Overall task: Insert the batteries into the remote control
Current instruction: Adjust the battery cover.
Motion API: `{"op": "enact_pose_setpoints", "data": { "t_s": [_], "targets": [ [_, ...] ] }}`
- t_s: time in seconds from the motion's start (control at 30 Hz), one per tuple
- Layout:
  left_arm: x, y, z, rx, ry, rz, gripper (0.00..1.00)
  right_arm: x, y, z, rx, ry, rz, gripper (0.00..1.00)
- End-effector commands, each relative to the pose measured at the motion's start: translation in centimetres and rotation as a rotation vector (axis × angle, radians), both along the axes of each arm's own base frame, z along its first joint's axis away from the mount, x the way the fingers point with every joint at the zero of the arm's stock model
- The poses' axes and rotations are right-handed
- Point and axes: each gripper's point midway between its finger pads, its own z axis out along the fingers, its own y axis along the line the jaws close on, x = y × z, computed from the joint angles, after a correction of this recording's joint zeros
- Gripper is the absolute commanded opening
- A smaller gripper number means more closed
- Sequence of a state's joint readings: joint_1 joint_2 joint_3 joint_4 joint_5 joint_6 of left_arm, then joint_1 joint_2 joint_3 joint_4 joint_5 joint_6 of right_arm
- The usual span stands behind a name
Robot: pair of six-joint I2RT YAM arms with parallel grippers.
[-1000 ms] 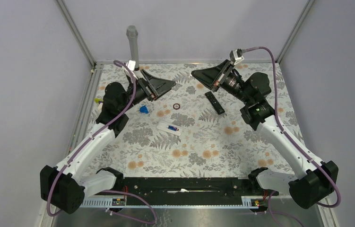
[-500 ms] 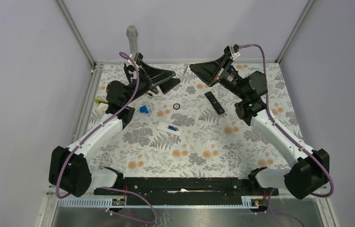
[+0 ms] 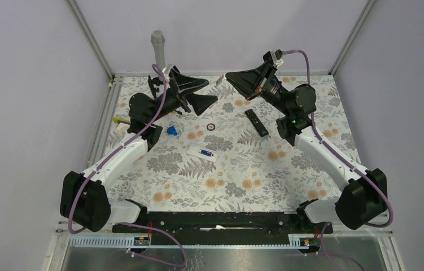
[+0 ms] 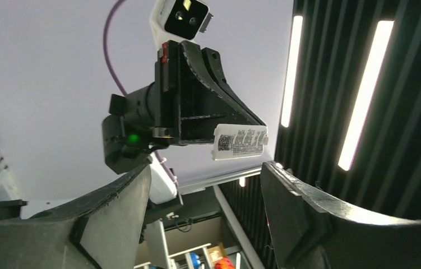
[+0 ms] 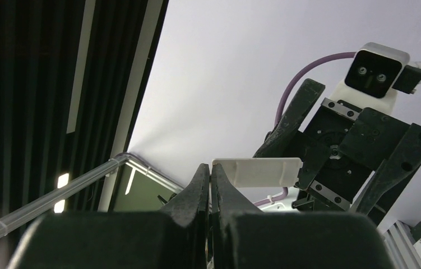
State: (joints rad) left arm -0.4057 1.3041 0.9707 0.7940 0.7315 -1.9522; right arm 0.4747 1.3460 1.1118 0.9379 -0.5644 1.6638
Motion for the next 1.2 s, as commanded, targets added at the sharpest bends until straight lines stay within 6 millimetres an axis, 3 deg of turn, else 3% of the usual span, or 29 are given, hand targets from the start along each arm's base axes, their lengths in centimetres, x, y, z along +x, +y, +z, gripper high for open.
{"op": "enact_pose_setpoints", "data": {
  "t_s": [0.0, 0.5, 0.73, 0.93, 1.03, 1.13, 1.17],
  "targets": [
    [-1.0, 0.2, 2.4, -0.083, -0.001, -0.059, 0.71, -2.2, -0.3, 2.5, 0.066, -0.1, 0.063, 0.0],
    [-1.7, 0.3, 3.7, -0.177, 0.022, -0.095, 0.57, -3.2, 0.9, 1.0, 0.113, -0.046, 0.172, 0.0],
    [-1.7, 0.5, 4.2, -0.198, 0.015, -0.094, 0.45, -3.2, 0.9, -0.2, 0.113, -0.002, 0.189, 0.0],
    [-2.1, 0.5, 4.7, -0.212, 0.0, -0.103, 0.29, -3.0, 0.7, -0.7, 0.139, 0.027, 0.202, 0.0],
    [-2.1, 0.6, 4.7, -0.218, -0.001, -0.103, 0.18, -2.9, 0.7, -1.0, 0.148, 0.036, 0.204, 0.0],
    [-2.0, 0.6, 4.3, -0.221, 0.001, -0.098, 0.01, -2.6, 0.7, -1.5, 0.15, 0.052, 0.202, 0.0],
    [-1.9, 0.7, 4.3, -0.223, -0.004, -0.091, 0.0, -2.6, 0.8, -1.6, 0.149, 0.056, 0.201, 0.0]
  ]
}}
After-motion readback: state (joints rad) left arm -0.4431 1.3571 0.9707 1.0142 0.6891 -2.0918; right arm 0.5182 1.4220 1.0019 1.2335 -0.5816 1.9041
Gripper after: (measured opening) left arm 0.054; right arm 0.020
